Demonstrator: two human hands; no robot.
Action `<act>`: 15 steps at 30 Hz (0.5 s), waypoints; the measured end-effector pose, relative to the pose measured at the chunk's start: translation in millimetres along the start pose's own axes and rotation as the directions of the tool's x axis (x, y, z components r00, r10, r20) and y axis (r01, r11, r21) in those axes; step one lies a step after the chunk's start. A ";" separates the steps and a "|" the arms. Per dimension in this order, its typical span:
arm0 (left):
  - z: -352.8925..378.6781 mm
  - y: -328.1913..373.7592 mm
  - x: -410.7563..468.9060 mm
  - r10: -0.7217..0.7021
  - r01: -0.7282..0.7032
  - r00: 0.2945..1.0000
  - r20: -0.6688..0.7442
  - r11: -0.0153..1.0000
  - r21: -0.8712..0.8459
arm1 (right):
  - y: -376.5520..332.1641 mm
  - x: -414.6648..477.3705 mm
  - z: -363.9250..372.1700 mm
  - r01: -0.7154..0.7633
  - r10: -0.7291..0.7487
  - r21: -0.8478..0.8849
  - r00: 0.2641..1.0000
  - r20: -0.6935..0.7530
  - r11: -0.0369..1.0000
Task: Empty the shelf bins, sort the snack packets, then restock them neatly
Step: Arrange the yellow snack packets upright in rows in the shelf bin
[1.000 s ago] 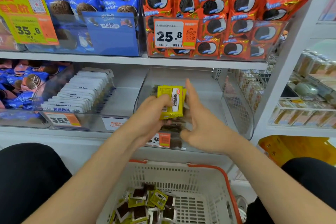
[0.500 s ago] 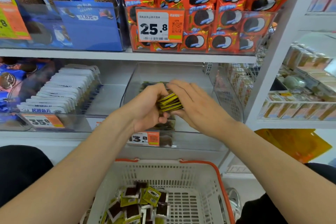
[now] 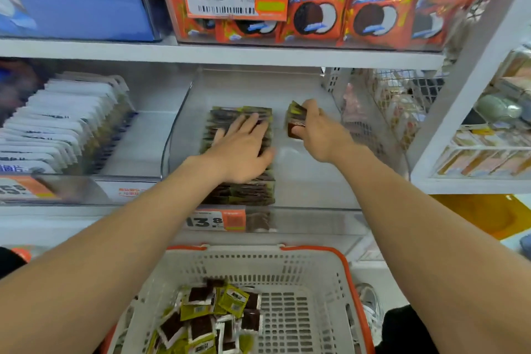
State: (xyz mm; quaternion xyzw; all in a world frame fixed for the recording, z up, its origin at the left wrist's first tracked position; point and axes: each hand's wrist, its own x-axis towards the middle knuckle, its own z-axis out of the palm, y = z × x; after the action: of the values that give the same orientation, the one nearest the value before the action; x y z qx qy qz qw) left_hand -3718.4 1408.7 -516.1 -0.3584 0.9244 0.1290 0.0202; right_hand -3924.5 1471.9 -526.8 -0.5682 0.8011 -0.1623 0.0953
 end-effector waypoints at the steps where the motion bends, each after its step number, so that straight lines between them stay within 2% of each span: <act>1: 0.0 -2.3 3.7 0.011 -0.011 1.000 0.012 1.000 0.016 | 3.0 8.6 1.8 0.005 -0.006 0.015 0.997 0.075 1.000; 3: 3.5 -6.0 8.6 0.000 -0.003 0.998 0.070 0.999 0.032 | 6.4 22.1 4.6 -0.017 0.010 0.038 0.983 0.183 0.999; 5: 8.6 -8.5 11.3 -0.034 0.030 0.993 0.116 0.999 0.037 | 4.1 31.3 9.4 -0.034 0.023 0.056 0.981 0.191 0.998; 7: 10.8 -8.2 12.3 -0.047 0.043 0.990 0.135 0.998 0.037 | -4.2 32.1 14.6 -0.072 0.056 0.121 0.990 0.129 0.990; 11: 12.1 -6.7 15.2 -0.057 0.054 0.990 0.128 0.998 0.032 | -9.0 29.6 18.9 -0.129 0.160 0.278 0.983 -0.092 0.952; 15: 14.1 -6.6 14.2 -0.046 0.043 0.993 0.107 0.999 0.029 | -13.8 31.5 13.2 -0.302 0.369 0.357 0.920 -0.135 0.884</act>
State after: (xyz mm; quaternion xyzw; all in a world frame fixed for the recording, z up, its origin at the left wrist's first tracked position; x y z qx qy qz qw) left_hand -3725.3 1398.2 -533.1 -0.3712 0.9154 0.1354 0.0775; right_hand -3918.5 1436.1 -533.0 -0.3773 0.8546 -0.3304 0.1348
